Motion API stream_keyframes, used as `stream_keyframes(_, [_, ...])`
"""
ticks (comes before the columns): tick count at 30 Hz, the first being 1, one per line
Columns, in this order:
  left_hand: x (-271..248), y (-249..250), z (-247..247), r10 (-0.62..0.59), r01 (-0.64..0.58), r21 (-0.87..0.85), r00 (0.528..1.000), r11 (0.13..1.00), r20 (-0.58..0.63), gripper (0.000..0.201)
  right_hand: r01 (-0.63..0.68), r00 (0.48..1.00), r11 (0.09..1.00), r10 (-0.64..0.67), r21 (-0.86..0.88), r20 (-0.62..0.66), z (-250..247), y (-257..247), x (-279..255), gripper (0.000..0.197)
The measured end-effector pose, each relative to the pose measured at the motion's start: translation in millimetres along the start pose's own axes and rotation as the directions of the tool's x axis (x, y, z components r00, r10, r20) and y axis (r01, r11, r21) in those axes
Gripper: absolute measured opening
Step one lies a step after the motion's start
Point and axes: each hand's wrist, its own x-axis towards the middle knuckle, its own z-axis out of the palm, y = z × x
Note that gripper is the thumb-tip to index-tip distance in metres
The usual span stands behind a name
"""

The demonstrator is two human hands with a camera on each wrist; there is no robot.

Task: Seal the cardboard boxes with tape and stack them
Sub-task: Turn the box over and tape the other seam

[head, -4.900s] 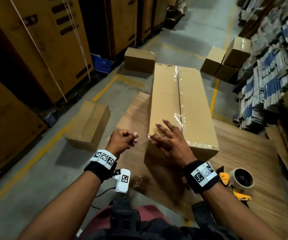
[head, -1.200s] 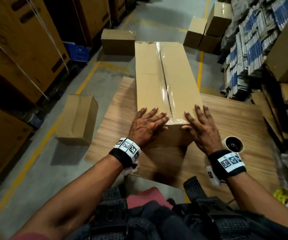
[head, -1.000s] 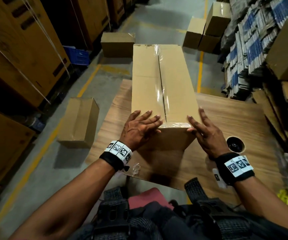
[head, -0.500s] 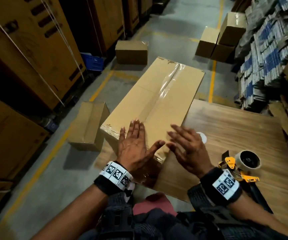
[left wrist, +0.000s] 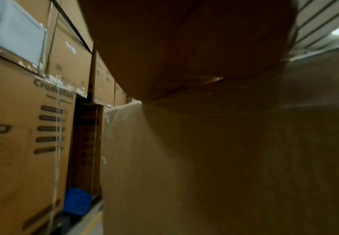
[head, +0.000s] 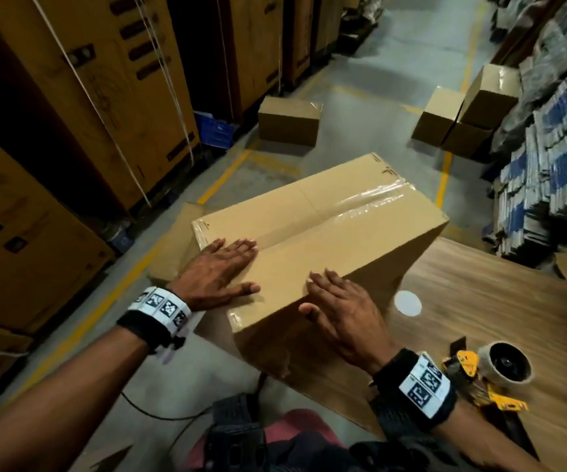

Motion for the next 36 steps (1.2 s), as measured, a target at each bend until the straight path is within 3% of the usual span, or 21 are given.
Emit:
stream_keyframes(4, [-7.2, -17.2, -20.4, -0.078, 0.074, 0.045, 0.993, 0.996, 0.088, 0.123, -0.039, 0.987, 0.998, 0.044, 0.041, -0.156, -6.7, 32.9, 14.5, 0.073])
stream_keyframes(7, [1.4, 12.9, -26.2, -0.255, 0.261, -0.042, 0.96, 0.965, 0.113, 0.133, -0.264, 0.935, 0.964, 0.251, -0.019, -0.25, -23.1, 84.2, 27.1, 0.067])
stream_keyframes(10, [22.5, 51.1, -20.3, -0.395, 0.404, -0.13, 0.915, 0.906, 0.087, 0.13, -0.474, 0.858, 0.88, 0.454, -0.028, -0.241, -48.0, 127.1, 39.0, 0.071])
stream_keyframes(12, [31.2, 67.3, -9.3, -0.459, 0.47, -0.123, 0.882, 0.874, 0.106, 0.133, -0.53, 0.835, 0.848, 0.521, -0.003, -0.178, -55.2, 151.4, 44.0, 0.077])
stream_keyframes(14, [32.3, 71.9, 1.7, -0.483, 0.492, -0.079, 0.869, 0.867, 0.111, 0.134, -0.508, 0.851, 0.861, 0.507, 0.026, -0.139, -49.8, 164.7, 43.7, 0.085])
stream_keyframes(18, [31.5, 65.2, 3.9, -0.457, 0.463, -0.049, 0.884, 0.885, 0.102, 0.13, -0.494, 0.847, 0.869, 0.471, -0.035, -0.245, -31.4, 173.4, 34.6, 0.085])
stream_keyframes(22, [29.3, 35.3, -4.4, -0.404, 0.407, -0.019, 0.91, 0.913, 0.09, 0.134, -0.515, 0.84, 0.853, 0.484, -0.082, -0.245, -32.3, 159.3, 22.4, 0.083])
stream_keyframes(25, [33.8, 23.9, -15.6, -0.421, 0.426, -0.028, 0.9, 0.904, 0.11, 0.138, -0.507, 0.842, 0.857, 0.469, -0.094, -0.266, -27.7, 135.7, 2.8, 0.075])
stream_keyframes(27, [40.1, 36.2, -20.6, -0.416, 0.424, -0.053, 0.901, 0.904, 0.121, 0.139, -0.446, 0.854, 0.895, 0.417, -0.025, -0.312, -20.1, 115.0, -15.2, 0.068])
stream_keyframes(31, [64.8, 94.2, -16.5, -0.295, 0.303, -0.071, 0.949, 0.95, 0.11, 0.137, -0.238, 0.876, 0.914, 0.348, 0.328, -0.335, 3.4, 73.5, -51.1, 0.046])
stream_keyframes(36, [81.3, 143.6, 0.8, -0.267, 0.269, -0.015, 0.96, 0.963, 0.083, 0.139, -0.161, 0.874, 0.878, 0.34, 0.451, -0.348, 9.3, 58.0, -75.5, 0.036])
